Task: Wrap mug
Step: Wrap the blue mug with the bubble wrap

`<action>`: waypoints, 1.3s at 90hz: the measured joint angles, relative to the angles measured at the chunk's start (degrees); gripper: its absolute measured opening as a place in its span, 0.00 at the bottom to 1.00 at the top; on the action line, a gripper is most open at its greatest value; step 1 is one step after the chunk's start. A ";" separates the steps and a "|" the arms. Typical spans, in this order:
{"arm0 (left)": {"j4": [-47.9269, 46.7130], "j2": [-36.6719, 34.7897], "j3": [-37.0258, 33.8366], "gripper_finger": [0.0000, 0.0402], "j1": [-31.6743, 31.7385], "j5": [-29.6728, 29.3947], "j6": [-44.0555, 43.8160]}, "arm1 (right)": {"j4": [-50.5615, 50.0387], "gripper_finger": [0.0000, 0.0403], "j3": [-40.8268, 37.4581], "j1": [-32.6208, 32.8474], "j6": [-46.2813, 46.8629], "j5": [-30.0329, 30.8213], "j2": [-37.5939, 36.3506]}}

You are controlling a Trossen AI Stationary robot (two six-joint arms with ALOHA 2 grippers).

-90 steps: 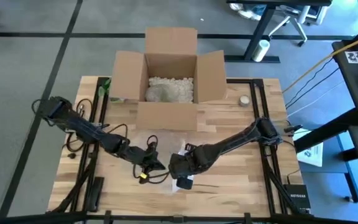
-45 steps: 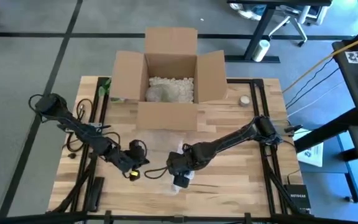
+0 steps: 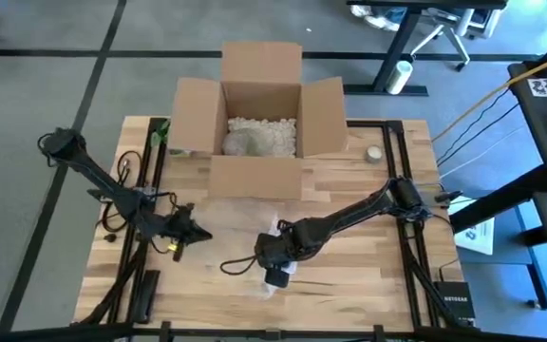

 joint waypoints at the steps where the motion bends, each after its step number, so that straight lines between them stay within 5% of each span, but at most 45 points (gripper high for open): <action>1: -0.15 -0.37 -0.15 0.00 -0.01 0.06 -0.01 | 0.17 0.00 0.00 -0.03 0.00 0.00 0.00; 20: -6.22 -3.87 -0.34 0.04 0.71 0.21 -2.37 | 2.37 0.00 0.00 -0.04 -0.02 0.15 0.02; 44: -20.11 -5.82 -0.36 0.23 4.49 0.36 -15.12 | 2.21 0.00 0.00 -0.04 -0.02 0.15 0.02; 59: -19.94 -7.36 -0.34 0.32 5.05 1.97 -12.40 | 2.19 0.00 0.00 -0.04 -0.01 0.14 0.02; 83: -25.61 -9.03 0.93 0.32 6.31 -0.88 -13.29 | 2.16 0.00 0.00 -0.03 -0.01 -0.28 0.02; 117: -49.57 -9.01 9.74 0.23 7.50 -1.01 -23.93 | 2.13 0.00 0.00 -0.02 0.00 -0.30 0.02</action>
